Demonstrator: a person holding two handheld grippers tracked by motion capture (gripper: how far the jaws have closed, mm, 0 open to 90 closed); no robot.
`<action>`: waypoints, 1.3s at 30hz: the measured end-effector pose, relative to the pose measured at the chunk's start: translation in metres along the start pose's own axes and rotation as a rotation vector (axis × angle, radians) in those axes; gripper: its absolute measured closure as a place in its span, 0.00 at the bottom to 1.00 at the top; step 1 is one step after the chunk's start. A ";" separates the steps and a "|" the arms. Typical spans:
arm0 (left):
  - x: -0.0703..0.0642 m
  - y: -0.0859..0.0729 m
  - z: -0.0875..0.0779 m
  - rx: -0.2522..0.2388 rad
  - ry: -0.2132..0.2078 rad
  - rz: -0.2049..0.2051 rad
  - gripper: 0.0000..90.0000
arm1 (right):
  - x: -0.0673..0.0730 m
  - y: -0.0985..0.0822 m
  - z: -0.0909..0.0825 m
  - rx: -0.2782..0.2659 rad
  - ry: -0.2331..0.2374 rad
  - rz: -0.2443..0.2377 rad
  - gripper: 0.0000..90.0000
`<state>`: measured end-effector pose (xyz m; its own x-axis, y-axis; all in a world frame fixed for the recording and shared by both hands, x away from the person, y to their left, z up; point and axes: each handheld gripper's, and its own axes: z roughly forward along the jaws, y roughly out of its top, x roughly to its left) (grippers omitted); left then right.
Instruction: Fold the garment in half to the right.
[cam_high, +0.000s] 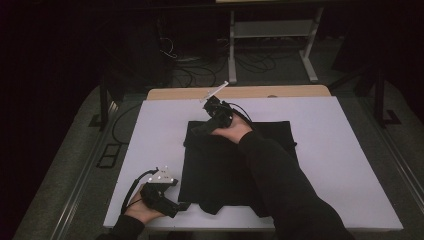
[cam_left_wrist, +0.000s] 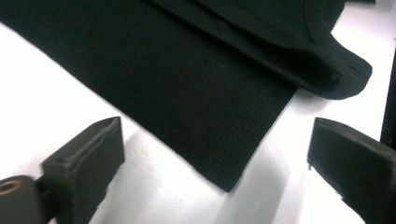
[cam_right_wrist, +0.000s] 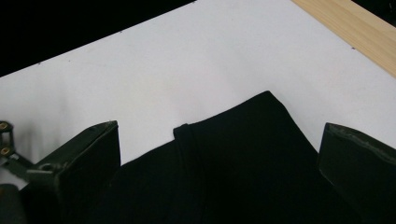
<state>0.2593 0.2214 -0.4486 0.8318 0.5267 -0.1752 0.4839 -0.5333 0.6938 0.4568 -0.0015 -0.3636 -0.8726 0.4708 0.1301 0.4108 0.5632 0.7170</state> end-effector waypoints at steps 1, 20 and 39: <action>0.000 0.000 -0.001 0.014 0.010 0.020 0.06 | -0.001 0.001 0.001 0.003 -0.001 -0.012 0.00; -0.002 0.002 0.001 -0.031 0.048 0.029 0.57 | -0.018 0.008 0.037 0.033 -0.022 0.041 0.00; 0.000 0.011 0.002 -0.011 -0.024 0.045 0.90 | -0.044 -0.009 0.087 0.069 -0.079 0.135 0.00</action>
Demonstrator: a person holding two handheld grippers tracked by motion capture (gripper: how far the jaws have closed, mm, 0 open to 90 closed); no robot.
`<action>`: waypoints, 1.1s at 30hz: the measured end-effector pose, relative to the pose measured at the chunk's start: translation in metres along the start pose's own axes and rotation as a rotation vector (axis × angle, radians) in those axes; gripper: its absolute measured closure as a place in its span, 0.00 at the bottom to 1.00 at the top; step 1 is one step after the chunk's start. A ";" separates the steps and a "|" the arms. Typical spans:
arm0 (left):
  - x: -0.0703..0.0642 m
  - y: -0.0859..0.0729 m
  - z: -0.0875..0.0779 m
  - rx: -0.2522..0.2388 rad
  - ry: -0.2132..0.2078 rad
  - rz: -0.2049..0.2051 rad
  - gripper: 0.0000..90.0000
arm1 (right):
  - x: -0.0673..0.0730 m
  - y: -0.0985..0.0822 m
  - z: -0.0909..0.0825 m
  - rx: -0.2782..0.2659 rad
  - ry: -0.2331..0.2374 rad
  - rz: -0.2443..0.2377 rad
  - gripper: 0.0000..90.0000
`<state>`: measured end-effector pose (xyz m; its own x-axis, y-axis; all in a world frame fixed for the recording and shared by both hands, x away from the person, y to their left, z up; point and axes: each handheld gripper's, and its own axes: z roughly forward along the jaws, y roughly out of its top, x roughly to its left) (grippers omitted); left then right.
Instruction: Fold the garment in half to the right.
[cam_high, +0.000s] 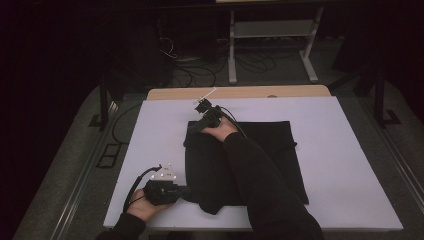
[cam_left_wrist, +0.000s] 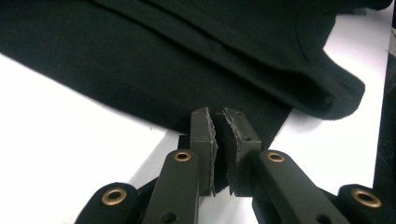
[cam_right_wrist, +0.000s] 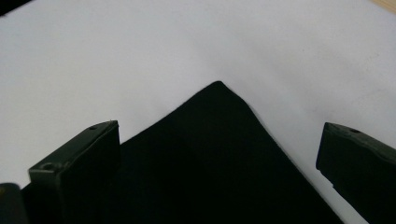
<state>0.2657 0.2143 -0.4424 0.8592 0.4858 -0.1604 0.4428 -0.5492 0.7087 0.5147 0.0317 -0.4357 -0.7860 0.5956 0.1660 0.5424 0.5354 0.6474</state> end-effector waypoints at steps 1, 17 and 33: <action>-0.001 0.001 0.000 -0.007 0.002 0.005 0.91 | -0.001 -0.001 0.002 0.000 -0.007 -0.005 0.00; -0.004 0.005 -0.003 -0.055 0.001 0.007 0.92 | 0.008 0.003 0.022 0.003 -0.076 -0.055 0.30; -0.005 0.006 -0.003 -0.059 0.001 0.011 0.92 | 0.009 0.005 0.008 0.047 -0.001 -0.067 0.92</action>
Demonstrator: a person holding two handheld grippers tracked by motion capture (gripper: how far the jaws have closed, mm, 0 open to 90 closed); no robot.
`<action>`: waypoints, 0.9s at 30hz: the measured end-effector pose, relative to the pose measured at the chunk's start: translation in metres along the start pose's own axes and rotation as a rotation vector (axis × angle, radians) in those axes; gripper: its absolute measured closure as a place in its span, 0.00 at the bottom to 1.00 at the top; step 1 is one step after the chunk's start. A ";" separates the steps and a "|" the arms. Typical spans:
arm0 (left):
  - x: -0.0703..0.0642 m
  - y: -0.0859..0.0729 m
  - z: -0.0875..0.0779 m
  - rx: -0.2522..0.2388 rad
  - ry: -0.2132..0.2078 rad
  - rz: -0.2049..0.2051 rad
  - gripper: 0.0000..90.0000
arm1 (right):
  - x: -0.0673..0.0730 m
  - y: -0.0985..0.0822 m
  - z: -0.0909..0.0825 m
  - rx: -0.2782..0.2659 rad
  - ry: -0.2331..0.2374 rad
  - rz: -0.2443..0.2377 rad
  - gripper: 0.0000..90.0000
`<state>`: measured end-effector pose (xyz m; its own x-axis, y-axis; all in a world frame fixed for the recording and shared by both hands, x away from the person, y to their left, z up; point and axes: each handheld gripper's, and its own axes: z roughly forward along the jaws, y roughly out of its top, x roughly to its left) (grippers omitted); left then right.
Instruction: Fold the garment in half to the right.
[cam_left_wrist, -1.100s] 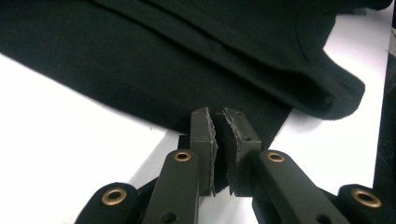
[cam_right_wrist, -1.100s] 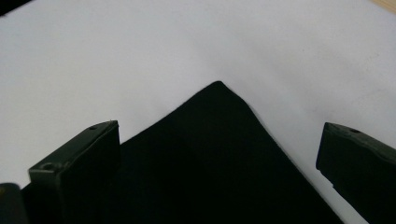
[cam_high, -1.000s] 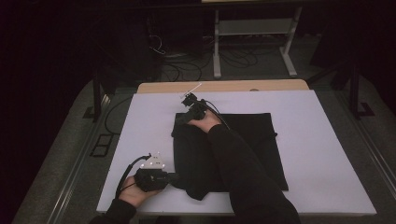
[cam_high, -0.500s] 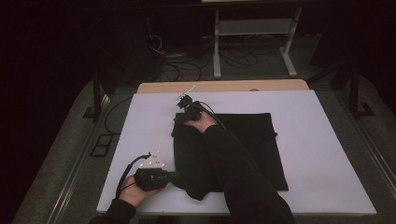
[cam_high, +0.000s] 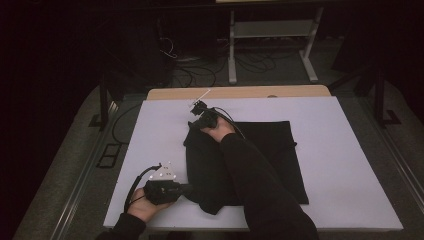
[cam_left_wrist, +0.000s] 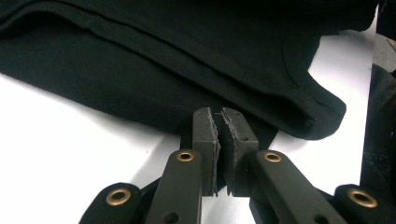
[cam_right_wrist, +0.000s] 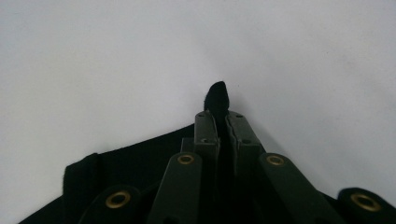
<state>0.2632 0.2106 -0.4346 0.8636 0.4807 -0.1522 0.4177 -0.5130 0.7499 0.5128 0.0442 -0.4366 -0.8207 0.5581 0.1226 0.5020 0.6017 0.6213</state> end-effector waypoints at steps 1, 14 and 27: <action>0.000 0.000 0.000 -0.002 0.000 -0.001 0.92 | 0.000 0.000 -0.002 0.001 0.005 0.001 0.92; -0.006 0.006 -0.002 -0.028 -0.019 0.008 0.92 | -0.001 -0.001 -0.034 -0.048 0.034 -0.014 0.92; -0.016 0.017 -0.005 -0.066 -0.039 0.012 0.92 | -0.005 -0.008 -0.072 -0.111 0.024 0.012 0.92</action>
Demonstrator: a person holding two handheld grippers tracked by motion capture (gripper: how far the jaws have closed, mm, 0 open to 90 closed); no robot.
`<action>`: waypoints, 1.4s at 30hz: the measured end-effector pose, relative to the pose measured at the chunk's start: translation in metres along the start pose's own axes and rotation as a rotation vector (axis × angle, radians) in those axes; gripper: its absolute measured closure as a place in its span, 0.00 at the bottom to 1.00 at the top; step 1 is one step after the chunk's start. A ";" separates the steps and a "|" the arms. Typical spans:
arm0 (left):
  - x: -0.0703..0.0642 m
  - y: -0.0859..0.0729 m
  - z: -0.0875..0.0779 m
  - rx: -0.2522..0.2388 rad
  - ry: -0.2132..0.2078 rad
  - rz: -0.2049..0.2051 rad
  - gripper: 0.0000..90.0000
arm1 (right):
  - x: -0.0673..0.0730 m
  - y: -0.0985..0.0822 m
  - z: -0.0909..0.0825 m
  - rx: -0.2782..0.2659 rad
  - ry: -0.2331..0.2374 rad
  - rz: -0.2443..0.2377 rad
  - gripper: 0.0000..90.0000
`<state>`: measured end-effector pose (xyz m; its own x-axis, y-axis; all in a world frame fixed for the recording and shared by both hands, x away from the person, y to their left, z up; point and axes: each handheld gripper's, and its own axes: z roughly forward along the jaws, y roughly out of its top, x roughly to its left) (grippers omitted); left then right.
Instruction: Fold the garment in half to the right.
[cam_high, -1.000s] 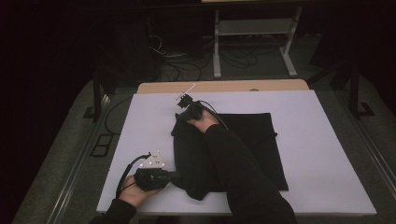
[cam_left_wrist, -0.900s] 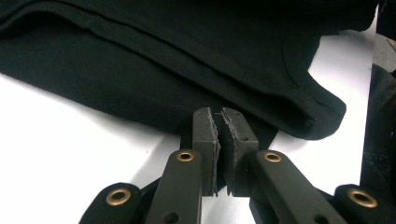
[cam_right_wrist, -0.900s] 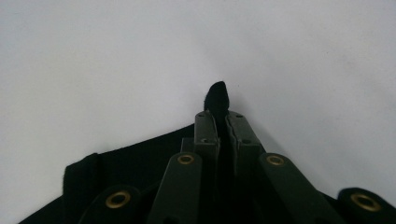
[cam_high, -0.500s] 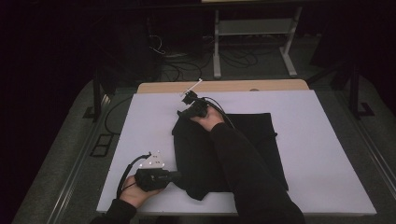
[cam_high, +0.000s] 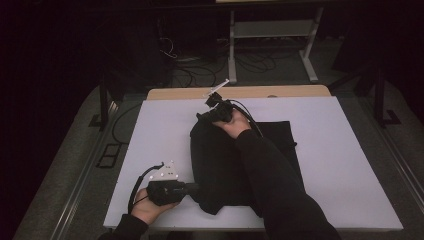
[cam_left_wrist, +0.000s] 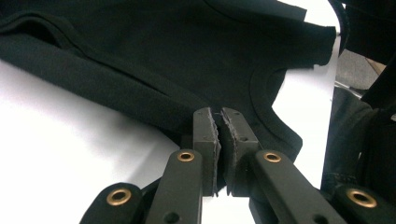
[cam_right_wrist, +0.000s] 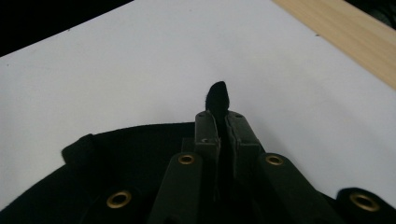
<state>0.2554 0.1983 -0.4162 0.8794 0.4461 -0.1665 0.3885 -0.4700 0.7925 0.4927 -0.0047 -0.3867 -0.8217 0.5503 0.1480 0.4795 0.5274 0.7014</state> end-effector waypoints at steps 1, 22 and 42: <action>0.000 0.001 0.000 -0.006 -0.002 -0.005 0.92 | -0.001 0.000 -0.003 -0.001 0.001 -0.002 0.92; -0.019 0.043 0.024 -0.056 -0.077 0.052 0.93 | -0.012 -0.004 -0.061 -0.043 -0.028 -0.020 0.92; -0.026 0.065 0.053 -0.033 -0.124 0.084 0.93 | -0.032 -0.030 -0.078 -0.068 -0.037 0.017 0.92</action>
<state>0.2721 0.1158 -0.3914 0.9364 0.3079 -0.1685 0.3049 -0.4756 0.8251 0.4806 -0.0886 -0.3582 -0.8015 0.5825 0.1353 0.4700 0.4737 0.7448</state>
